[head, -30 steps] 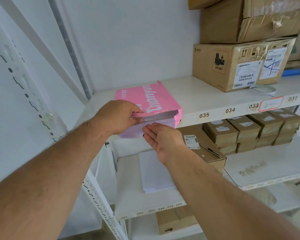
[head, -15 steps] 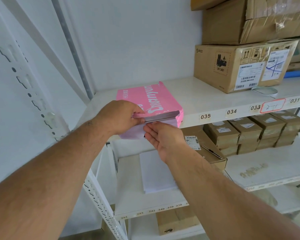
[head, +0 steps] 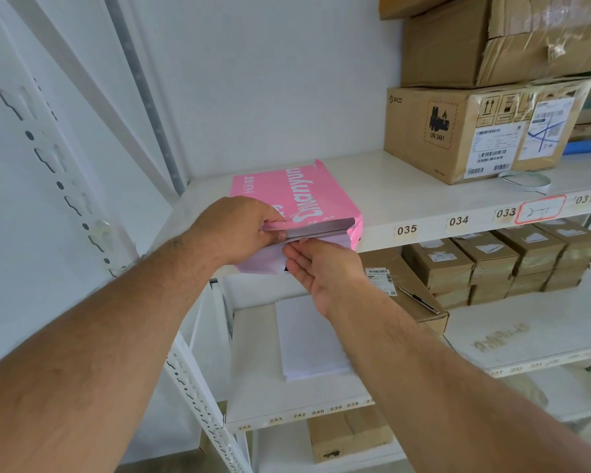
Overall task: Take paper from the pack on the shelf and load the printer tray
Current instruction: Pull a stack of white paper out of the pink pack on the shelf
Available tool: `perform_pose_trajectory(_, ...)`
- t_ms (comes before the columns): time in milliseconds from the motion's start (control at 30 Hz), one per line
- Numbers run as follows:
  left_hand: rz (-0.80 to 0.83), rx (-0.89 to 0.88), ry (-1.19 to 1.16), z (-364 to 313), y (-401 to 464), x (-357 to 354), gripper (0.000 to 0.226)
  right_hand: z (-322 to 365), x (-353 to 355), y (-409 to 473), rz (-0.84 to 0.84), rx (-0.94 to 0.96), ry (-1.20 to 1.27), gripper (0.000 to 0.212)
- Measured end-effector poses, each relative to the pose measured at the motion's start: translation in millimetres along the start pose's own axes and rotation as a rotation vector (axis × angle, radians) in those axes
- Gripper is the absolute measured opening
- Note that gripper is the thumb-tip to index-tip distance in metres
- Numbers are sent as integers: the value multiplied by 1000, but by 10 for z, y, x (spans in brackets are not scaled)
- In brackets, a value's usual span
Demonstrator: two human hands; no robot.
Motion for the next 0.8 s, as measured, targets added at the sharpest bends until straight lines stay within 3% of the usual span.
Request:
perform_pose_trajectory(467, -41, -68, 101, -78, -53, 57, 30, -37, 8, 26, -48, -4, -7, 19)
perform_pose_trajectory(800, -104, -104, 144, -97, -76, 72, 28, 11, -113, 50, -194, 50, -50, 10)
Point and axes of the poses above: each hand's wrist, its own y-axis towards the middle knuckle, its own x-axis out of the back of the hand, z = x × y, the point moved 5 cm from there along y, towards the middle knuckle, and after that the axes turned 9 degrees about y, right-handed, at the moved point
